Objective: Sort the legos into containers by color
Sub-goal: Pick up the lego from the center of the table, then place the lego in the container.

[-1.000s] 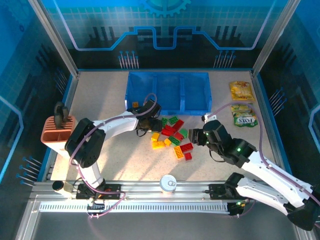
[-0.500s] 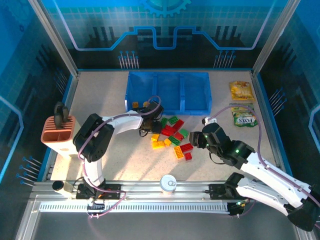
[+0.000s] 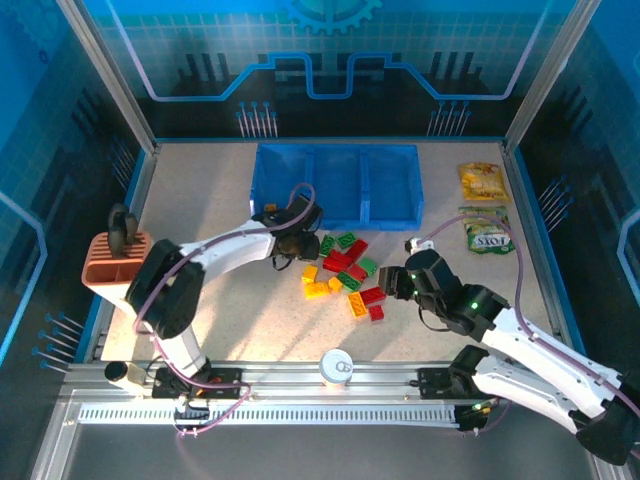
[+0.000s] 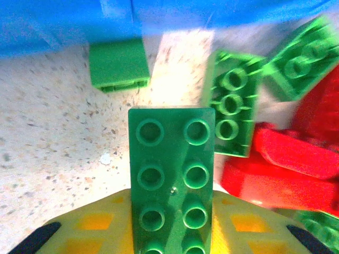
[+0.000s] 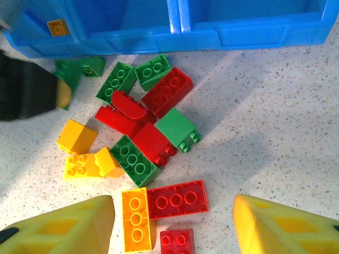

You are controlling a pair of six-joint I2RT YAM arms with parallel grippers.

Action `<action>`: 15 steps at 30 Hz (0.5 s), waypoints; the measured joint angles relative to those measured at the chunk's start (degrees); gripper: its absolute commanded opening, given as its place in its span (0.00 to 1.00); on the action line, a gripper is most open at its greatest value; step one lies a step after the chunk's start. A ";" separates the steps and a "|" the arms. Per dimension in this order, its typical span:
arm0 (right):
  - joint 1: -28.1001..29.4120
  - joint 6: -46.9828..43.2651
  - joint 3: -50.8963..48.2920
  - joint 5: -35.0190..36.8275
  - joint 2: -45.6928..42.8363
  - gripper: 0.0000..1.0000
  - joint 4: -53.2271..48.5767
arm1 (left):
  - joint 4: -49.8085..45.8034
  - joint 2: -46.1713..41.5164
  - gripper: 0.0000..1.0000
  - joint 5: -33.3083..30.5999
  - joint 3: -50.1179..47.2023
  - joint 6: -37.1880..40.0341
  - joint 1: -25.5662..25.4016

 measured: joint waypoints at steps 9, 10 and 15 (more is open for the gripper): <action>-0.04 0.87 -1.88 -1.60 1.09 0.62 0.66 | -2.84 -2.27 0.35 -0.15 14.43 3.08 -0.04; -0.04 1.07 -1.95 -1.90 1.07 0.62 0.63 | -3.06 -0.81 0.35 -0.15 16.81 3.45 -0.04; -0.02 1.88 -2.71 -2.75 -0.59 0.62 -0.04 | -4.81 8.17 0.37 0.15 26.67 4.81 0.39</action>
